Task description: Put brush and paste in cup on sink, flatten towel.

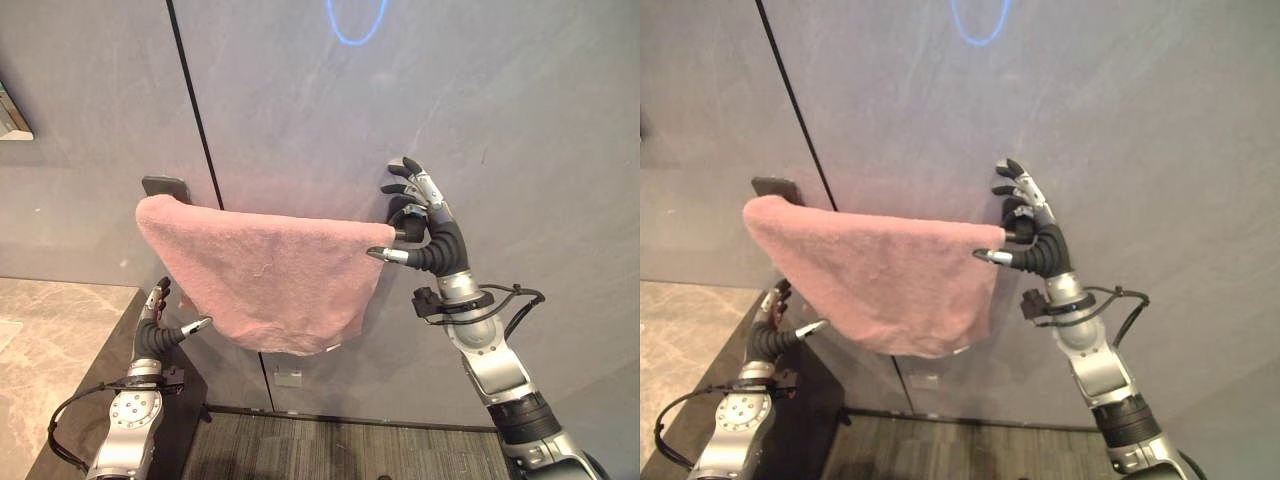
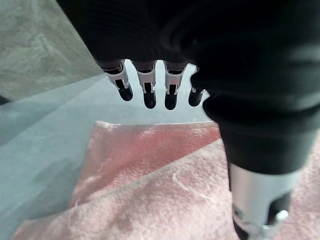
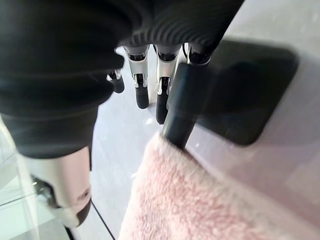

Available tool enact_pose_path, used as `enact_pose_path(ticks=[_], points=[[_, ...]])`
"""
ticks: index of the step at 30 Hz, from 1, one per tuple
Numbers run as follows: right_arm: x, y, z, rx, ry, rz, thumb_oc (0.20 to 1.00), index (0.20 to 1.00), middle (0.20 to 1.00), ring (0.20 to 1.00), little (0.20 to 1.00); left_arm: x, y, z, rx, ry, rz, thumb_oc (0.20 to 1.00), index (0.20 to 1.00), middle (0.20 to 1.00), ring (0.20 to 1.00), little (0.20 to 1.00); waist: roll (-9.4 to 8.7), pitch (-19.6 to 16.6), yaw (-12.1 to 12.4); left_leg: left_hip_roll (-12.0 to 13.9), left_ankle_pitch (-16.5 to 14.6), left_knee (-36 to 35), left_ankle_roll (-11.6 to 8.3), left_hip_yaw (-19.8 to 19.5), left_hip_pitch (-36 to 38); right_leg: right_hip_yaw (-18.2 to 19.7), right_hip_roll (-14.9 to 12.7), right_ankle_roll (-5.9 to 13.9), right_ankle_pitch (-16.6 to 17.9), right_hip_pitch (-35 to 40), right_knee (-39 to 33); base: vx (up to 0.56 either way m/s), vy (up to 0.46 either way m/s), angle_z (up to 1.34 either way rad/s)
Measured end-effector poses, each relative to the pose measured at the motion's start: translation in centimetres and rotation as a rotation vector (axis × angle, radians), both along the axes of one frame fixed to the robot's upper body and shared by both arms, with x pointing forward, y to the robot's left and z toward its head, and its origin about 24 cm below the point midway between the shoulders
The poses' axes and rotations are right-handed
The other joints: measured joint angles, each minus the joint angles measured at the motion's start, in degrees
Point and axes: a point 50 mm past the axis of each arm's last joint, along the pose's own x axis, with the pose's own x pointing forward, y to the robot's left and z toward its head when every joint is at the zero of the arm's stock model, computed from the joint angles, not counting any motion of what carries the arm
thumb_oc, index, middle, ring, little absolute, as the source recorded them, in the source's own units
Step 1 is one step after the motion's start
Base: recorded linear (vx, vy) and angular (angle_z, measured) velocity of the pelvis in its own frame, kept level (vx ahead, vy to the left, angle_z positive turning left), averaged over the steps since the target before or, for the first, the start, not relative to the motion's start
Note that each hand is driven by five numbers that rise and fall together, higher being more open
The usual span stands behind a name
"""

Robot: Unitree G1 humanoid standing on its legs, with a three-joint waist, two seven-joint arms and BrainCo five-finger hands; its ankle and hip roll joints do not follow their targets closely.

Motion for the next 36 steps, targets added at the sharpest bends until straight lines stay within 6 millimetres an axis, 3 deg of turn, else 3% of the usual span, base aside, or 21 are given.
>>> enact_pose_path(ticks=[4,8,13,16,19,25,28,31,36], points=[[-0.2,-2.4,0.2,0.016,-0.012,-0.101,1.000,1.000,1.000,1.000,1.000,-0.4,0.3,0.0,0.003,-0.006,0.028,1.000,1.000,1.000,1.000,1.000,0.05,0.0,0.1,0.0,0.0,0.0,0.01,0.1,-0.1,0.1,0.0,0.00,0.0,-0.2,0.0,0.00,-0.001,-0.01],[-0.3,-6.1,0.8,0.104,-0.030,-0.291,1.000,1.000,1.000,1.000,1.000,-0.6,0.4,-0.1,0.000,-0.016,0.050,1.000,1.000,1.000,1.000,1.000,0.81,0.2,0.0,0.1,0.1,0.0,0.28,1.7,0.0,1.2,0.2,-0.10,0.6,-0.9,0.0,-0.02,-0.001,-0.16],[-0.6,-6.4,0.7,0.142,-0.042,-0.305,1.000,1.000,1.000,1.000,1.000,-0.9,0.1,-0.7,-0.067,-0.038,0.120,1.000,1.000,1.000,1.000,1.000,2.76,0.4,-1.4,0.3,0.0,0.0,0.63,2.3,0.2,1.5,0.9,0.24,1.0,-1.1,0.0,-0.01,0.000,-0.06],[-0.9,-6.5,0.3,0.151,-0.031,-0.304,1.000,1.000,1.000,1.000,1.000,-1.0,-0.2,-0.9,-0.096,-0.050,0.134,1.000,1.000,1.000,1.000,1.000,2.92,0.3,-1.5,0.6,0.1,0.0,0.50,2.6,0.3,1.6,1.2,0.25,1.0,-1.0,0.0,0.00,0.000,0.00],[-1.1,-7.0,-1.6,0.165,0.047,-0.325,1.000,1.000,1.000,1.000,1.000,-1.1,-0.1,-1.5,-0.098,-0.027,0.143,1.000,1.000,1.000,1.000,1.000,2.43,0.1,-1.5,0.6,-0.1,0.0,0.54,2.8,0.7,1.6,1.2,0.22,0.8,-0.8,0.0,-0.01,-0.004,-0.04],[-2.6,-9.2,-10.6,0.193,0.458,-0.435,1.000,1.000,1.000,1.000,1.000,-2.4,0.7,-4.2,-0.104,0.102,0.196,1.000,1.000,1.000,1.000,1.000,0.69,-0.6,-2.1,0.8,-0.4,0.0,0.48,2.9,1.0,1.7,1.0,-0.06,0.5,-0.6,0.0,-0.01,-0.002,-0.04],[-3.6,-10.2,-15.2,0.237,0.691,-0.516,1.000,1.000,1.000,1.000,1.000,-3.1,0.4,-5.9,-0.122,0.177,0.207,1.000,1.000,1.000,1.000,1.000,0.59,-0.5,-2.1,0.9,-0.5,0.0,0.37,2.8,0.9,1.6,1.0,-0.06,0.5,-0.7,0.0,-0.01,-0.002,0.01],[-5.8,-11.0,-19.4,0.249,0.908,-0.592,1.000,1.000,1.000,1.000,1.000,-4.1,-0.3,-7.7,-0.165,0.258,0.226,1.000,1.000,1.000,1.000,1.000,1.34,0.0,-1.7,0.9,-0.3,0.0,0.60,2.6,0.9,1.4,1.0,-0.14,0.6,-0.6,0.0,0.00,-0.006,0.03],[-7.7,-11.1,-22.0,0.227,1.054,-0.615,1.000,1.000,1.000,1.000,1.000,-5.4,-1.7,-10.5,-0.235,0.389,0.248,1.000,1.000,1.000,1.000,1.000,3.36,1.1,-1.8,1.2,-0.3,0.0,0.56,1.5,1.1,0.3,1.3,-0.16,0.5,0.3,0.0,-0.01,-0.009,0.10]])
